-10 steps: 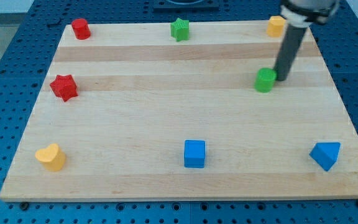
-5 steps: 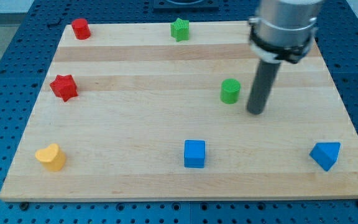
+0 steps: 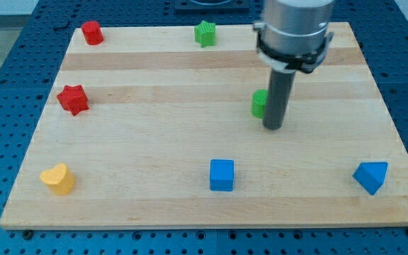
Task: Slide the green circle up a bit
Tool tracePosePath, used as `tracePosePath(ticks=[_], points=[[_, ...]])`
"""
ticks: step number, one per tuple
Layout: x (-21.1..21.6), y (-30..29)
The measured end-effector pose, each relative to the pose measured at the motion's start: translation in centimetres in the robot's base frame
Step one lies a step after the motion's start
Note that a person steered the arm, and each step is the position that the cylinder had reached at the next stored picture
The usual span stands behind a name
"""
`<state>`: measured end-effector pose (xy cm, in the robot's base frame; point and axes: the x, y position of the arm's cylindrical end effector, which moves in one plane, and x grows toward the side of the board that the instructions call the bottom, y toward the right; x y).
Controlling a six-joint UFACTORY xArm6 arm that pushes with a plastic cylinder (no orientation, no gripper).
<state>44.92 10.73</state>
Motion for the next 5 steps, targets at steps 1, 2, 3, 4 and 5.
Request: tracePosePath(ticks=[1, 2, 3, 4, 5], points=[[-1.9, -2.0], [-2.9, -7.8], [-6.9, -11.7], [-7.6, -11.8], [-3.4, -11.8]])
